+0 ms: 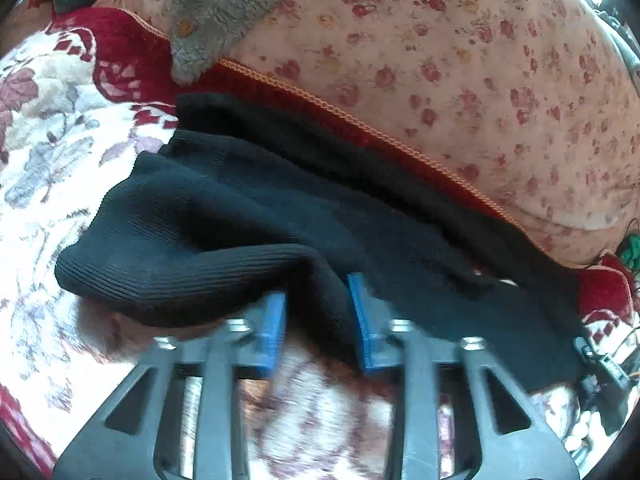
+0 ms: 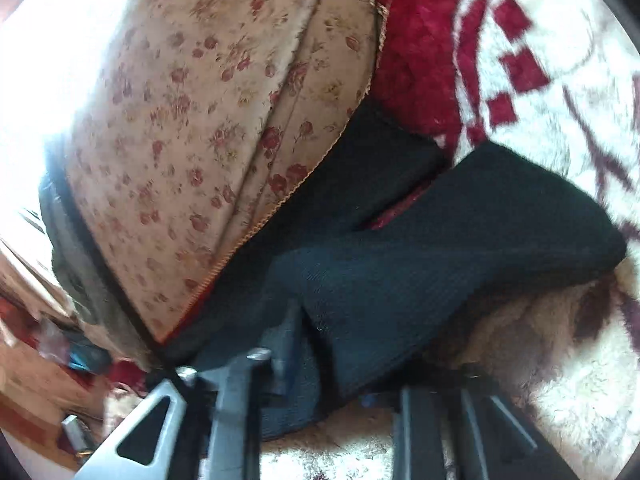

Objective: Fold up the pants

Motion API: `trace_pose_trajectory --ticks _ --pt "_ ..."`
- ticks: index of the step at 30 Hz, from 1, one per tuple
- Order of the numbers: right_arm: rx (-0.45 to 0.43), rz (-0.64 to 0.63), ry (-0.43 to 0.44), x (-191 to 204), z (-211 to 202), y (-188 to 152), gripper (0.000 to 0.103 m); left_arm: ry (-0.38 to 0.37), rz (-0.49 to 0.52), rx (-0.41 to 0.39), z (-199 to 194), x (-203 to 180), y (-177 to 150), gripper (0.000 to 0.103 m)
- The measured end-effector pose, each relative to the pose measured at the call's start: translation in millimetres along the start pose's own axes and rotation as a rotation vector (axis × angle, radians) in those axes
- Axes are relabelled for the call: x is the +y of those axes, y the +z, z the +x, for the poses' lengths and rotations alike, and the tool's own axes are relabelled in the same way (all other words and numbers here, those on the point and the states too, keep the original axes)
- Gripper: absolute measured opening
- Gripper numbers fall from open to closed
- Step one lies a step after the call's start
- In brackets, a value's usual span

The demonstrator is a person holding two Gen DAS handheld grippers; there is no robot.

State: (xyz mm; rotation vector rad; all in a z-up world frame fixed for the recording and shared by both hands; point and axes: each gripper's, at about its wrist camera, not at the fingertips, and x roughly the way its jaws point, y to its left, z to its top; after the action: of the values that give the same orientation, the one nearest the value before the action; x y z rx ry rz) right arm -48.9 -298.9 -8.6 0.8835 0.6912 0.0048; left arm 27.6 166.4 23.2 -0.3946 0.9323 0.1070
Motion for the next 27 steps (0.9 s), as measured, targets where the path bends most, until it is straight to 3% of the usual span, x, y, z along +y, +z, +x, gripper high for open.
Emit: trace_pose_trajectory --ticks 2,13,20,27 --pt "-0.013 -0.038 0.003 8 -4 -2 0.007 -0.027 -0.019 0.009 -1 8 3 0.015" --pt "0.007 -0.141 0.033 34 -35 -35 0.006 -0.041 0.079 -0.073 -56 20 -15 0.008" --pt "0.013 -0.151 0.072 39 -59 -55 0.006 0.049 0.072 -0.184 -99 57 -14 0.002" --pt "0.013 -0.166 0.07 43 -67 -63 0.006 -0.095 -0.013 -0.066 -100 91 -24 0.003"
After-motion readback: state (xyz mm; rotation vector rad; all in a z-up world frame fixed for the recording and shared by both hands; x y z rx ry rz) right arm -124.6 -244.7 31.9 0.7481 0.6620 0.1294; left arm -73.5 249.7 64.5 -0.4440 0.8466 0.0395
